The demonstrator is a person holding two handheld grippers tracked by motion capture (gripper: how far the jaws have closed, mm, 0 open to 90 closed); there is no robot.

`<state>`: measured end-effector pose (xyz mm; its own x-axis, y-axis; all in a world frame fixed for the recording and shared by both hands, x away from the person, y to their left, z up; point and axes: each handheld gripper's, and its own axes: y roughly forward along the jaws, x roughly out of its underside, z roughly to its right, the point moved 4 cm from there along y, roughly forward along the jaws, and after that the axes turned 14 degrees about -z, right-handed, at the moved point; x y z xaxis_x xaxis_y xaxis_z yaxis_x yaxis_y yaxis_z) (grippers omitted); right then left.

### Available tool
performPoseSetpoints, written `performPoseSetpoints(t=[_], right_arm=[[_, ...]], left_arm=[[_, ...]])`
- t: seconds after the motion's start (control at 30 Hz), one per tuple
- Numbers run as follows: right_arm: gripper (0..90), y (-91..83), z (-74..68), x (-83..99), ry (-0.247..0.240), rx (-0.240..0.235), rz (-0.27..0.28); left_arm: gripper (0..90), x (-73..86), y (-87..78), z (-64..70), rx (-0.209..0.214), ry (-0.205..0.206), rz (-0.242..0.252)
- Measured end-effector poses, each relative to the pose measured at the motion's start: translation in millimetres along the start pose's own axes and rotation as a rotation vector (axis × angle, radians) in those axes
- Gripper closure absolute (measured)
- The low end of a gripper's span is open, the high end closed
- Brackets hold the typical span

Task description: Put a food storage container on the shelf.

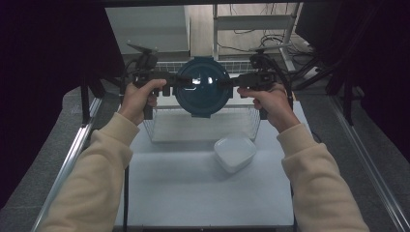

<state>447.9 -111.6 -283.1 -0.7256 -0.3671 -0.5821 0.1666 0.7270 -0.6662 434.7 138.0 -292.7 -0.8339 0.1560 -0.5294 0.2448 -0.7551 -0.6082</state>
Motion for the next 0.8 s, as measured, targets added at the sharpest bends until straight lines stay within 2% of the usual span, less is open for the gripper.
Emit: performPoseSetpoints(t=[0.17,0.3,0.57,0.8], right_arm=[[41.6,9.7,9.5,-13.6,0.007,-0.018,-0.025],[41.7,13.5,13.3,-20.9,0.008,-0.016,-0.034],[41.7,14.4,21.7,-31.3,0.024,-0.017,-0.041],[41.7,17.3,28.8,-33.4,0.034,-0.024,-0.059]], left_arm=[[33.6,-9.0,-0.1,-11.8,-0.007,-0.016,0.002],[33.6,-13.7,1.6,-19.2,0.007,-0.031,-0.001],[33.5,-25.7,5.1,-24.9,0.019,-0.045,-0.003],[33.5,-26.5,11.3,-30.1,0.015,-0.071,-0.016]])
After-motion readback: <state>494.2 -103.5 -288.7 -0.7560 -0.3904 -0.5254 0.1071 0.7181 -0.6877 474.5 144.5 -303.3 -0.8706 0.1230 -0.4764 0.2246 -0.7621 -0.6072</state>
